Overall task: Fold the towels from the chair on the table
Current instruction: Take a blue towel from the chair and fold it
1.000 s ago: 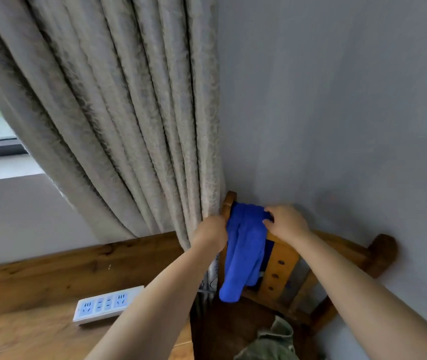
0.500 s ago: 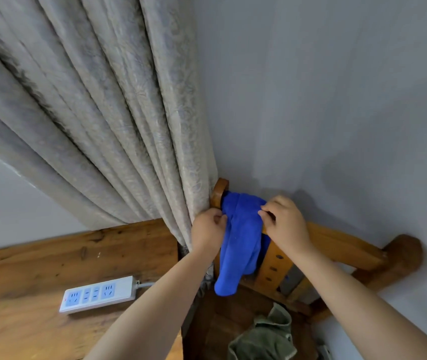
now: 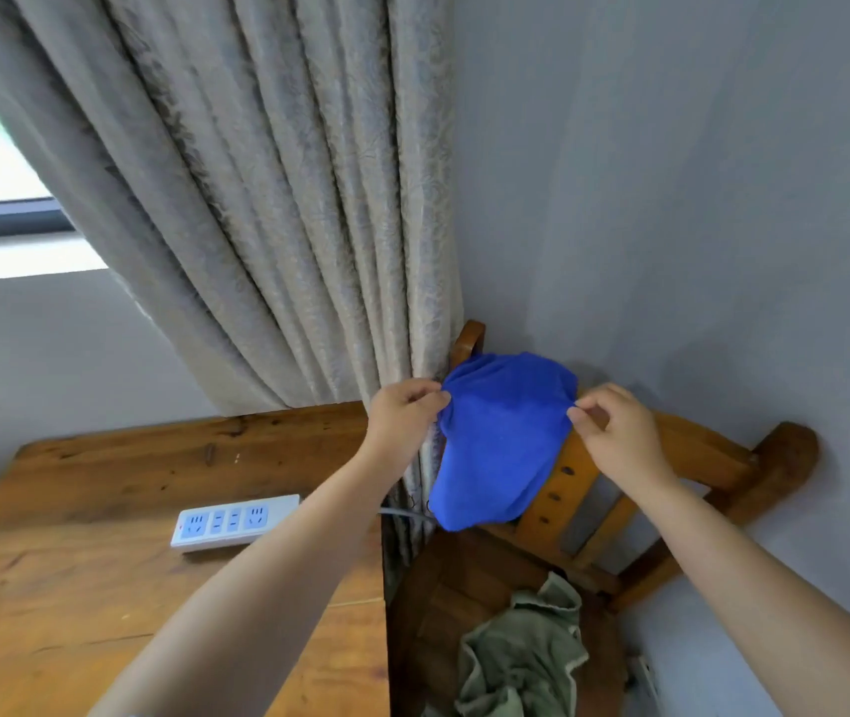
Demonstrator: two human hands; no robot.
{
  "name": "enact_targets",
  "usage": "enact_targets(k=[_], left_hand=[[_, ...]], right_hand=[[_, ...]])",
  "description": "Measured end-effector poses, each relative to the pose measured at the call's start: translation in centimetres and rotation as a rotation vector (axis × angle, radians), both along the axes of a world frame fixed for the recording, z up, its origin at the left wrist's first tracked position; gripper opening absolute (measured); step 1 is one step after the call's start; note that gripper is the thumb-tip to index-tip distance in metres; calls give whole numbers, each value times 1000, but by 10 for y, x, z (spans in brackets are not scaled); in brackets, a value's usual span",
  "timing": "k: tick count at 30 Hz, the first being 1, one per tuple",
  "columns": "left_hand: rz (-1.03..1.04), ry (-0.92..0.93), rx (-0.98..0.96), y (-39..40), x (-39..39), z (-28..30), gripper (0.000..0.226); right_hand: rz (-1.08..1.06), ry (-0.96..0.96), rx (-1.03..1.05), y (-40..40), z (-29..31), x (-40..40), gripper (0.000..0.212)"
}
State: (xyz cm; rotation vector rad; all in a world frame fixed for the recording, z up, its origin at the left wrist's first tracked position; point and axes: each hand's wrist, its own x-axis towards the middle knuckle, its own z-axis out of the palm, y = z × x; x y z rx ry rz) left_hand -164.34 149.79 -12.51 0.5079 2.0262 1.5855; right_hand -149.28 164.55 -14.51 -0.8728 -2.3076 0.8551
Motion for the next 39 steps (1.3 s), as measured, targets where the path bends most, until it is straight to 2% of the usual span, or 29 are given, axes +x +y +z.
enact_targets(k=[8,13,16,20,24,26,31,34,39], left_hand=[[97,82,126,-96,24,36,30],[127,142,200,-208,38,57,16],[183,176,241,-284,44,62,25],[266,205,193,-376,53,50,31],[317,205,27,-453,55,32,32],[316,199,-56,-485,53,17,27],[345,180,-166,-534,25,-1,14],[382,185,-157,-541,1,0,18],[440,167,-51,-557,-62,7,27]], right_hand=[[19,144,58,-93,36,15,7],[113,199,158,-188,64,24,5],[198,247,188,-255,75,20,6],[268,210,113,-332,57,10,7],[312,43,-107,-394,17,-14,9],[324,-48,-207,-422,-2,-27,10],[324,-86,-396,-471,-20,-72,18],[345,-54,-401,-481,-12,-106,27],[433,49,-331,-492,13,-185,20]])
